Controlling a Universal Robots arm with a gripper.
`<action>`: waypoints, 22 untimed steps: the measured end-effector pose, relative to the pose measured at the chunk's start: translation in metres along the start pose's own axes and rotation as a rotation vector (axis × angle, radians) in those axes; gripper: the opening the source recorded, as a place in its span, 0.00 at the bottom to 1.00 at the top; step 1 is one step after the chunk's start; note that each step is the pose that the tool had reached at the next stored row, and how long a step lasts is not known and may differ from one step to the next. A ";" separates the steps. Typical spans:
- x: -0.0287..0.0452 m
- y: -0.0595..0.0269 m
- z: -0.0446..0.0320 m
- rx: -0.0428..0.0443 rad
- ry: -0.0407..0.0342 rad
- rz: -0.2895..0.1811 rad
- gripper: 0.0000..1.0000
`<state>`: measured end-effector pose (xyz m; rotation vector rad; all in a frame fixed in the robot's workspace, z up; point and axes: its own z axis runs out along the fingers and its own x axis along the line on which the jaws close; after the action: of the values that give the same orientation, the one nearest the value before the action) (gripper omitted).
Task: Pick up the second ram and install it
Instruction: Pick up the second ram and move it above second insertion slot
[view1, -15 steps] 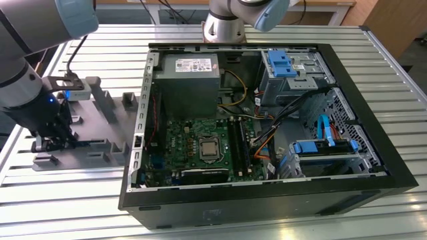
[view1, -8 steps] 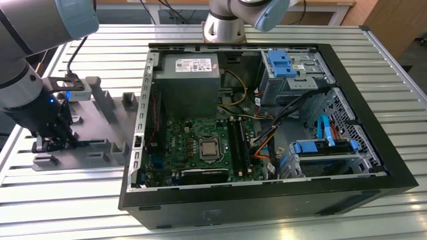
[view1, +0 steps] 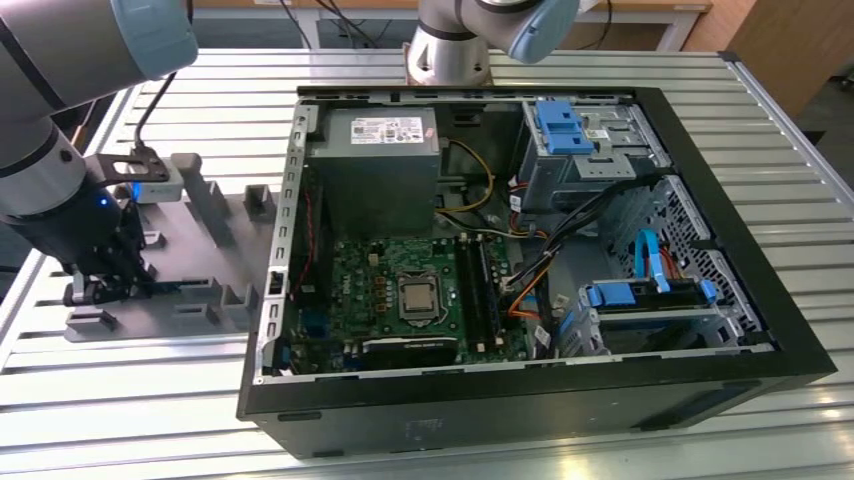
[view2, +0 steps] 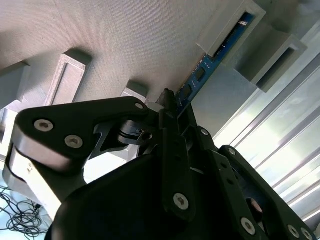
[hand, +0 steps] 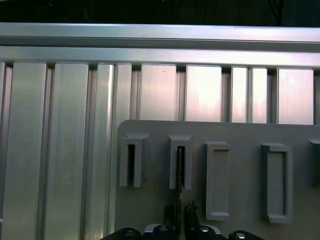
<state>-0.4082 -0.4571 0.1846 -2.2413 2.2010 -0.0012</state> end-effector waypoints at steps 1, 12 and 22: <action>0.0000 0.0000 0.0000 0.0000 0.0000 0.000 0.22; 0.0000 0.0000 0.0000 0.0000 0.0000 0.001 0.14; 0.0000 0.0000 -0.0014 -0.0001 0.0001 0.002 0.14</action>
<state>-0.4082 -0.4571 0.1860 -2.2388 2.2037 -0.0012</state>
